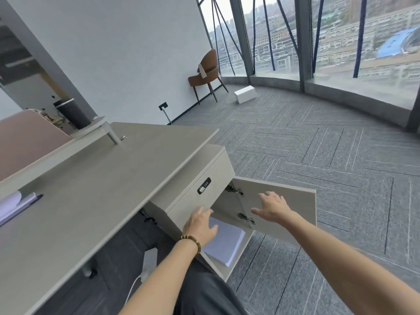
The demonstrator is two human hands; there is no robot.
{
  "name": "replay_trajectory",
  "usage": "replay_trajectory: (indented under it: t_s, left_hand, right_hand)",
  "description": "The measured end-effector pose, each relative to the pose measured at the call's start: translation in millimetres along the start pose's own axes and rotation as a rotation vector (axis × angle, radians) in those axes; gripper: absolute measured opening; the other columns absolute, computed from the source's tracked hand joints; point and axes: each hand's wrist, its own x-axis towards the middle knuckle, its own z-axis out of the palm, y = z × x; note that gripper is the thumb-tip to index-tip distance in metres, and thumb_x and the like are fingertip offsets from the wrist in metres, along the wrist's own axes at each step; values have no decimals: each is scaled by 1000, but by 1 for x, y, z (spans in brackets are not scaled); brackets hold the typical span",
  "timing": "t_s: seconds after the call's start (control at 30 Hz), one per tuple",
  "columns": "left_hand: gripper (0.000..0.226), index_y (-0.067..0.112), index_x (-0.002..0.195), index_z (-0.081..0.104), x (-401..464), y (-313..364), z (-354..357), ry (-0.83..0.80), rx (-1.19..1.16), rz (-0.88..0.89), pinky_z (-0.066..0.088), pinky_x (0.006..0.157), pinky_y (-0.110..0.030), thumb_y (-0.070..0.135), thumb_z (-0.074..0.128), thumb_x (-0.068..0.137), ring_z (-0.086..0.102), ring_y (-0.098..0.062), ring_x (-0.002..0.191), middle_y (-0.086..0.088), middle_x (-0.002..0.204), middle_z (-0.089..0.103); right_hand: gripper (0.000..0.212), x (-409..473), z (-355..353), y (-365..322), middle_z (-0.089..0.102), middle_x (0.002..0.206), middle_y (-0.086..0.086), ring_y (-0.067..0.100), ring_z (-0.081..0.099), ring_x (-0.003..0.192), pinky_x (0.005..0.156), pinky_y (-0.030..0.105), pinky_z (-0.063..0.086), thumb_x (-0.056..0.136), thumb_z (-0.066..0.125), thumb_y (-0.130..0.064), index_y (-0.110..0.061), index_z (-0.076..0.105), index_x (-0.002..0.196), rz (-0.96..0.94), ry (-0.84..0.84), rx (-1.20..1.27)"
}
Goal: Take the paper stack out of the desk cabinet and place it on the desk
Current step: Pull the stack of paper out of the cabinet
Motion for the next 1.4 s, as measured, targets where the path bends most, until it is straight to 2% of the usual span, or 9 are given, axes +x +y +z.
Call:
replay_trajectory:
  t_s: [0.1,0.33,0.43,0.57,0.77,0.97,1.03,1.23,1.4]
  left_hand:
    - [57,16,143,45,18,3,27,-41,-55,-53,42,111,-39,37,60,92,43,-20,136,-2,147,47]
    - [71,10,151,29,66,-11,117,-150,-179,-246,35,117,-41,35,61,93,33,-26,144,-9,155,36]
    - [64,9,144,36,88,-26,158,-187,-232,-281,41,110,-41,34,63,91,40,-29,137,-12,147,43]
    - [72,8,148,31,123,-56,208,-270,-264,-285,38,113,-41,32,64,90,38,-30,139,-13,150,41]
    - [67,12,144,31,167,-98,275,-340,-398,-406,44,108,-41,28,63,88,44,-30,134,-12,146,42]
    - [89,11,157,5,191,-118,344,-332,-508,-541,35,116,-39,29,62,92,29,-28,147,-13,160,23]
    - [93,11,158,1,196,-121,362,-304,-540,-602,34,118,-40,28,64,91,27,-28,148,-14,161,20]
    - [103,9,157,0,205,-131,403,-250,-693,-849,35,114,-39,27,72,85,33,-34,145,-21,159,24]
    - [110,13,158,1,212,-139,422,-215,-859,-993,42,107,-39,24,77,80,43,-34,139,-18,157,31]
  right_hand:
    - [74,14,12,-6,45,145,14,32,39,136,112,49,32,83,51,-61,-13,45,139,-34,-37,-7]
    - [59,72,73,-12,50,129,14,36,49,121,97,44,43,86,53,-53,-13,48,128,-64,-183,8]
    - [64,105,110,-10,50,130,15,37,50,120,95,45,44,87,53,-52,-14,41,138,-40,-241,41]
    - [71,151,162,-3,50,133,19,39,53,118,95,47,49,87,55,-50,-17,34,146,6,-301,89]
    - [66,218,233,11,46,143,22,36,44,132,105,46,44,92,56,-44,-6,39,143,38,-353,48]
    - [64,257,297,32,49,137,23,37,52,125,100,43,46,92,56,-41,-6,39,142,45,-404,54]
    - [64,267,315,38,49,137,22,37,51,124,101,45,46,91,57,-43,-7,39,141,47,-405,89]
    - [69,296,356,46,45,141,22,37,40,133,105,46,41,89,59,-42,-6,36,143,47,-375,126]
    - [66,313,379,42,36,148,23,41,37,136,107,47,36,94,53,-35,-6,28,147,76,-383,143]
